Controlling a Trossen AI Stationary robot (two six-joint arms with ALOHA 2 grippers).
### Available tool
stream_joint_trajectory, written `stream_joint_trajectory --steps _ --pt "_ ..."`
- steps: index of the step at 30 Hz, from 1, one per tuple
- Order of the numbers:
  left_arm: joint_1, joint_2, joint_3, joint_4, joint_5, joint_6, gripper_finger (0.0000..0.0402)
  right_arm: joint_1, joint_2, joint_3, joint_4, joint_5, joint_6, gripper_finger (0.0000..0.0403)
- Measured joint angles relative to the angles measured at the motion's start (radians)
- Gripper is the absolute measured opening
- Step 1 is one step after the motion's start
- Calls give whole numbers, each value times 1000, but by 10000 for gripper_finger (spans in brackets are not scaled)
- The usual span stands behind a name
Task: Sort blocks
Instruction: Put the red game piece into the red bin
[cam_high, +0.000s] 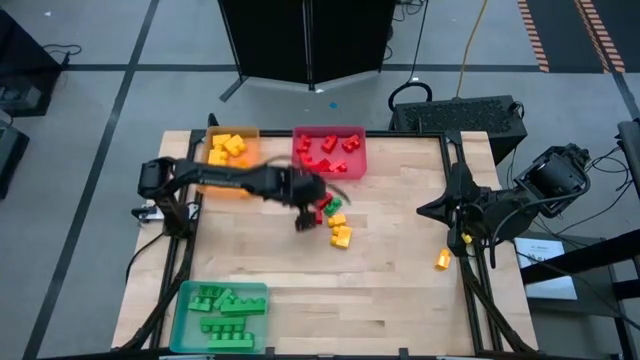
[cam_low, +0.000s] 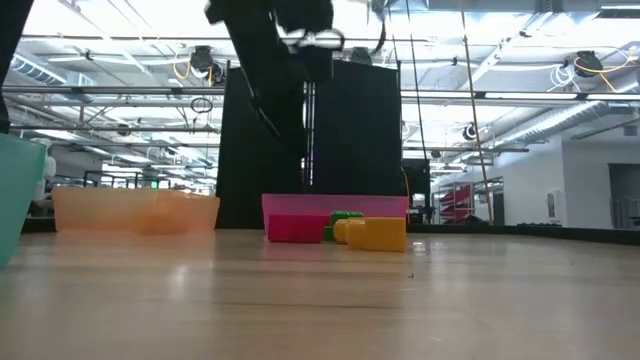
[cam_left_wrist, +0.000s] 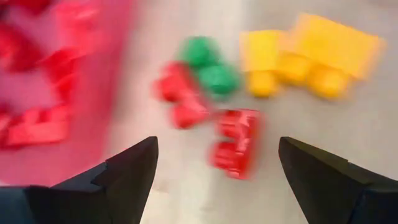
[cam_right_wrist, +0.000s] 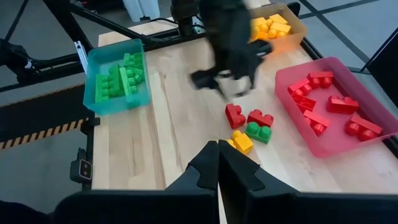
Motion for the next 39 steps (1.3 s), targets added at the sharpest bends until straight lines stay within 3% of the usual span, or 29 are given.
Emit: stream_joint_trajectory --steps 6,16,28,33,39 --pt "-108 0 -49 33 -40 -1 333 0 0 0 -33 0 1 0" --pt "-95 13 -156 180 4 2 333 0 0 0 -32 0 -4 0" --pt "-39 178 -165 259 93 29 329 0 0 0 -34 -1 10 0" --pt "-38 191 -163 267 97 27 268 0 0 0 -34 -1 11 0" --pt "-51 186 -153 266 93 25 129 0 0 0 -41 0 7 0"
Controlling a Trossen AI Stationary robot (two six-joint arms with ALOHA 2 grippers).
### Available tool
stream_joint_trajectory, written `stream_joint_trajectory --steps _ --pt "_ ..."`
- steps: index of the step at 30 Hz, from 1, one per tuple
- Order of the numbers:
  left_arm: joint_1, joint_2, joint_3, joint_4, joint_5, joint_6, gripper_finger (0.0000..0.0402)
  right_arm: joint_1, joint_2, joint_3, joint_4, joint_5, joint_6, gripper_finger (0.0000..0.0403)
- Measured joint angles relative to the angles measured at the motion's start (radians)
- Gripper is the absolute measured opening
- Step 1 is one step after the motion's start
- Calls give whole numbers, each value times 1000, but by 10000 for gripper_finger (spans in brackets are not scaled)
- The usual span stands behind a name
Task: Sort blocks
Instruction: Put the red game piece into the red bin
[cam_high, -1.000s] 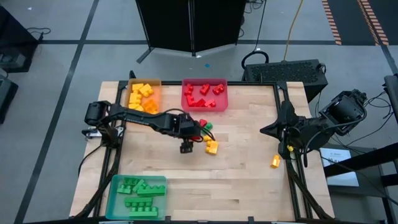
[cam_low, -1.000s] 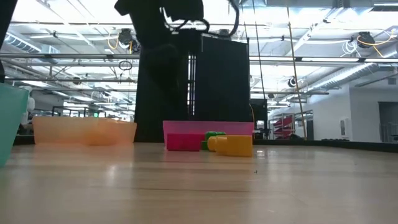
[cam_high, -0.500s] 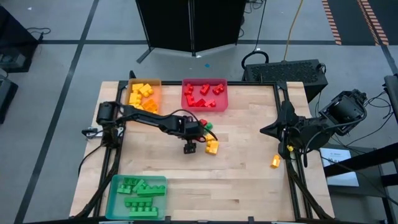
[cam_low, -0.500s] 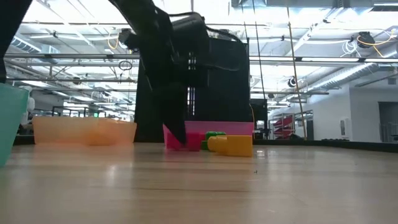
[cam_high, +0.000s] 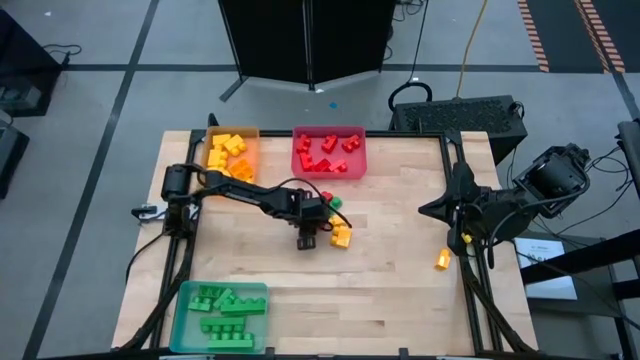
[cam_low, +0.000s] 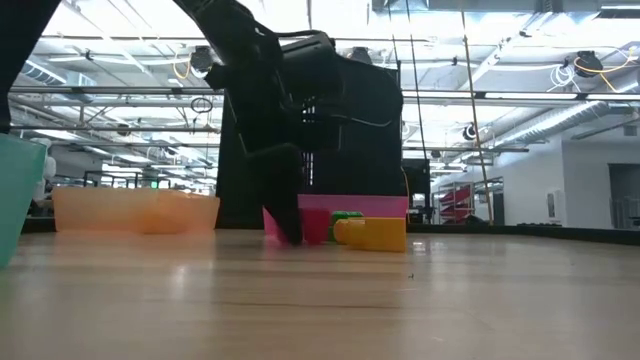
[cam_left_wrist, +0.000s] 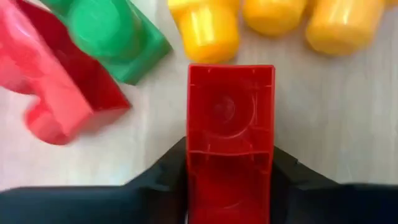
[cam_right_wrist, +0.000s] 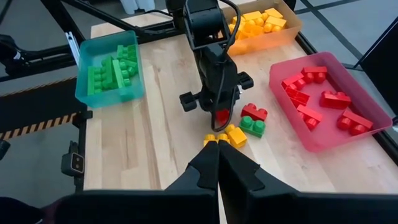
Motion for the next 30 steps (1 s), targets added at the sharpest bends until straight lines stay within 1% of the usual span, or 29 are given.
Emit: stream_joint_trajectory --steps 1,3,6,9,11,14,16,18,21,24,28,29,30 --pt "-1 1 9 2 -6 0 122 0 0 0 0 0 -2 0" --pt "-3 2 28 5 -10 -1 122 0 0 0 -4 0 -3 0" --pt "-11 2 59 -3 -11 -43 122 0 0 0 -7 0 -3 0" --pt "-13 -13 103 -84 -9 -100 122 0 0 0 -9 0 -3 0" --pt "-9 -36 144 -120 -11 -112 122 0 0 0 -11 0 -3 0" --pt "17 -79 194 -187 -61 -104 122 0 0 0 -17 1 -4 0" --pt "58 -101 220 -181 -120 -103 122 0 0 0 -18 0 -5 0" --pt "128 -117 242 -174 -160 -104 122 0 0 0 -21 2 -7 0" --pt "248 -115 266 -136 -162 -109 122 0 0 0 -27 7 -7 0" --pt "355 -98 267 -97 -160 -153 122 0 0 0 -29 9 -7 0" --pt "449 -101 269 -56 -146 -206 122 0 0 0 -29 9 -7 0" --pt "463 -101 269 -48 -135 -208 129 0 0 0 -29 9 -6 0" --pt "473 -101 269 -44 -121 -210 147 0 0 0 -30 10 -6 0"
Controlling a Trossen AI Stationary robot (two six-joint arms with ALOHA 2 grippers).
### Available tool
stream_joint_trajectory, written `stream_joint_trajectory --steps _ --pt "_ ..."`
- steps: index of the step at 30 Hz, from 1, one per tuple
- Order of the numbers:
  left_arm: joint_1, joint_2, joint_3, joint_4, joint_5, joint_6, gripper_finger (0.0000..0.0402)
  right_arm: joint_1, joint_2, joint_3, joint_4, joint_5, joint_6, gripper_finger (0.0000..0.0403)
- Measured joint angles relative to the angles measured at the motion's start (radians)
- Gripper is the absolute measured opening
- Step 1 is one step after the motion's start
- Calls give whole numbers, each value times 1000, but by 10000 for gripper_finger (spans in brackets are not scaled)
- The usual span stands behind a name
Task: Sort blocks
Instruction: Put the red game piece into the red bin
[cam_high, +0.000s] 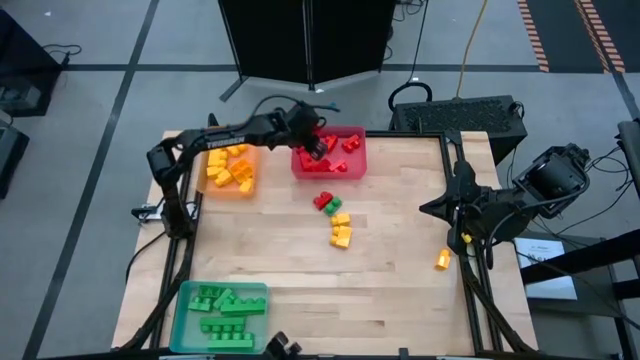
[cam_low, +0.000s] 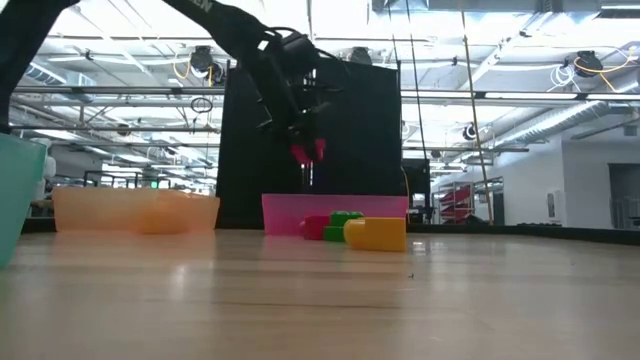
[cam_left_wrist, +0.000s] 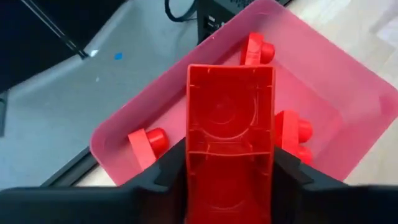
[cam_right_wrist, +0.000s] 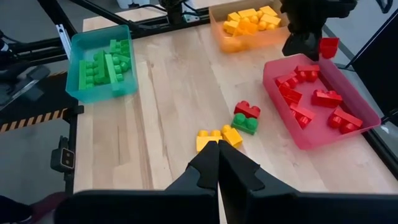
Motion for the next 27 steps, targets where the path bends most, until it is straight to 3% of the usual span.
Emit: stream_joint_trajectory --steps 5,8,11,13,17,23,27 --pt "8 0 -1 9 39 -9 277 0 0 0 -2 1 0 0" --pt "-17 0 -1 2 30 -8 319 0 0 0 -3 21 -1 0" --pt "-46 0 -1 -2 27 -19 329 0 0 0 -6 24 -6 0" --pt "-76 0 -1 -6 85 -26 328 0 0 0 -6 24 -9 0" --pt "-198 0 -1 -17 132 3 320 0 0 0 -6 24 -9 0" --pt "-329 14 -12 -50 -54 -74 314 0 0 0 -6 22 5 0" --pt "-339 42 -51 -56 -66 -152 314 0 0 0 -6 21 4 0"
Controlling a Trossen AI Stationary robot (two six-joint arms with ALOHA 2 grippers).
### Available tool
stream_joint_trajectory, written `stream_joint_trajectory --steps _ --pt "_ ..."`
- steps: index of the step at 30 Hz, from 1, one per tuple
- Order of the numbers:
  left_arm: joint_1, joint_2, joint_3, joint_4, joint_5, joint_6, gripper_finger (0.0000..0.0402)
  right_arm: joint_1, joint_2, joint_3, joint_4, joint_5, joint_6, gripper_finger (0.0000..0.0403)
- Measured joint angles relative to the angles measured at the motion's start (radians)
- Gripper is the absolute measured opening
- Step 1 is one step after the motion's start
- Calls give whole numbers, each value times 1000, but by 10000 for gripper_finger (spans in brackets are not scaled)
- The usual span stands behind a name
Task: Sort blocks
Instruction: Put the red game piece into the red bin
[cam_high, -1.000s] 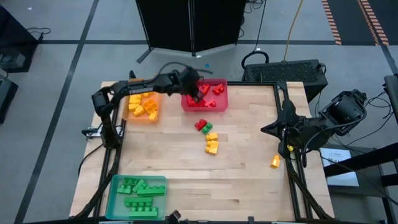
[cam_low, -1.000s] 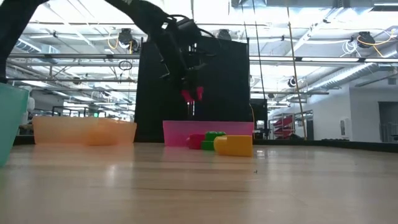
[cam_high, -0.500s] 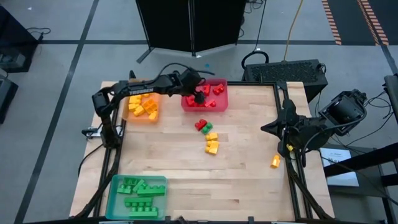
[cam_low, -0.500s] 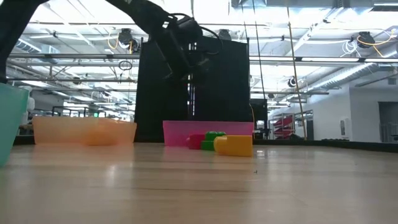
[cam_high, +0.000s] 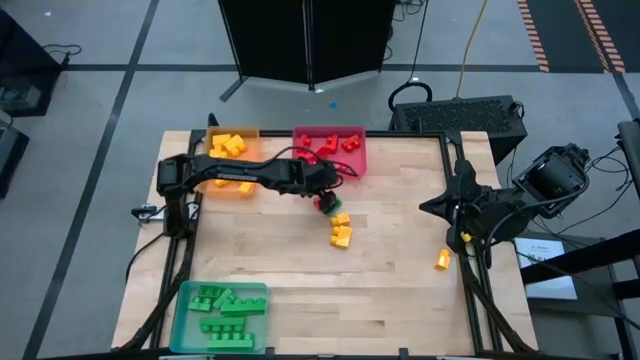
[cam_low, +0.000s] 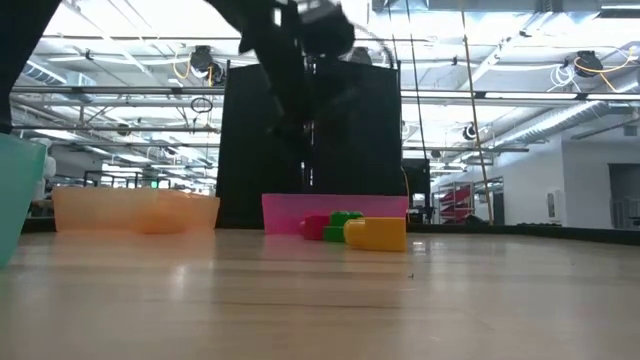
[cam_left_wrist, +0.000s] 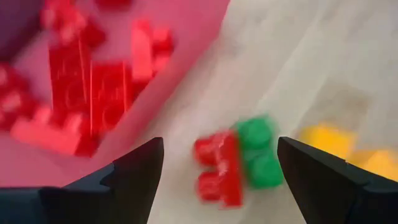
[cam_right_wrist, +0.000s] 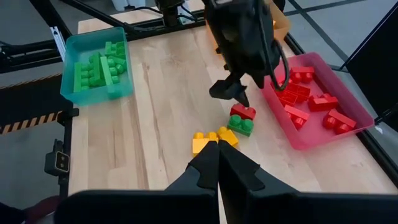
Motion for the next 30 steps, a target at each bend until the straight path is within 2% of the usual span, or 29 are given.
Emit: stream_joint_trajectory --steps 10,18,26,30 --pt "31 33 -108 60 39 -31 314 0 0 0 -6 -5 -1 0" --pt "26 46 -114 149 76 -31 314 0 0 0 -10 -5 -1 0" --pt "17 141 -113 181 89 -60 315 0 0 0 -16 -4 -1 0" --pt "17 175 -109 192 137 -57 303 0 0 0 -16 -4 3 0"
